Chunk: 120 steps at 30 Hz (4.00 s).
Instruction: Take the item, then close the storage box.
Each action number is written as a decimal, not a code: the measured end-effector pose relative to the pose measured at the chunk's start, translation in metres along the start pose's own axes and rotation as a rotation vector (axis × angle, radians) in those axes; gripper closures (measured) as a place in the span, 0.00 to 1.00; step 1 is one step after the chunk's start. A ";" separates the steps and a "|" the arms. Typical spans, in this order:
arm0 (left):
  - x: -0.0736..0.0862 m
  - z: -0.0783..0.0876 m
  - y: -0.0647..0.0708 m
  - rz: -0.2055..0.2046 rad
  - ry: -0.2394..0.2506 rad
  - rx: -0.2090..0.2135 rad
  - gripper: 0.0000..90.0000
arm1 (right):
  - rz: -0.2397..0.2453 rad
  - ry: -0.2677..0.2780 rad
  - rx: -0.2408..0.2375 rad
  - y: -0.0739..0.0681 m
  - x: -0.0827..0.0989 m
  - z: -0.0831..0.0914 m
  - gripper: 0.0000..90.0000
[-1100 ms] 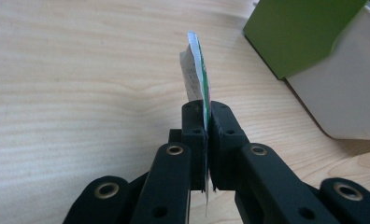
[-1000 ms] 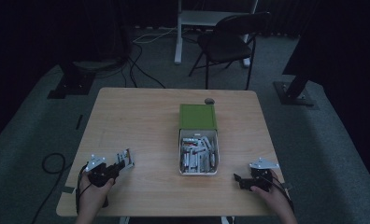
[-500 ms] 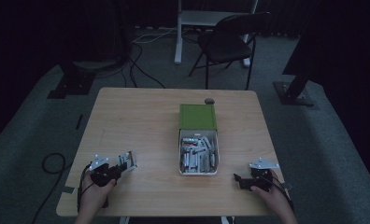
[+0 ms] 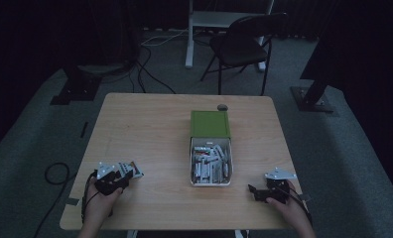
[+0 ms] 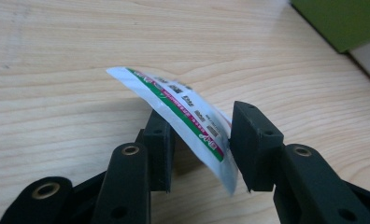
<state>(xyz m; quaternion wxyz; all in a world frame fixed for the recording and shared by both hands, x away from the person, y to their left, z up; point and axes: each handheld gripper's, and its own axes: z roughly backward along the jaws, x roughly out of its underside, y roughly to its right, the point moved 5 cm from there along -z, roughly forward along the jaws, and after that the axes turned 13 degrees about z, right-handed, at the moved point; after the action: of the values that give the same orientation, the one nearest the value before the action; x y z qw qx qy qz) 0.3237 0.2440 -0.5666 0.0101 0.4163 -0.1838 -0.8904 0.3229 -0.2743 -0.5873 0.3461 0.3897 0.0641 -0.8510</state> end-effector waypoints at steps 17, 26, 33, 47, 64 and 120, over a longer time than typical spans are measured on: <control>0.001 0.003 -0.028 -0.024 0.018 -0.121 0.44 | -0.001 0.000 0.001 0.000 0.000 0.000 0.14; -0.001 0.012 -0.021 -0.028 0.052 -0.064 0.40 | -0.001 0.000 0.001 0.000 0.000 0.000 0.14; -0.005 0.014 0.009 -0.081 0.066 0.056 0.37 | -0.003 0.000 0.000 0.000 0.000 0.000 0.14; 0.007 0.007 0.055 -0.200 0.001 0.243 0.30 | -0.003 0.000 0.000 0.000 0.000 0.000 0.14; 0.031 -0.003 0.096 -0.346 -0.108 0.365 0.20 | -0.003 0.000 0.001 0.000 0.000 0.000 0.14; 0.036 -0.032 0.135 -0.416 -0.137 0.438 0.15 | 0.035 0.053 -0.083 -0.023 -0.018 0.004 0.14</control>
<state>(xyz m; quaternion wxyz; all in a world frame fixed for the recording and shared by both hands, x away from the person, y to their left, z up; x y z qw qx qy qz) 0.3063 0.1019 -0.5668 -0.2747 0.3761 -0.2824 -0.8387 0.3140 -0.2488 -0.5761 0.3751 0.3986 0.1017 -0.8307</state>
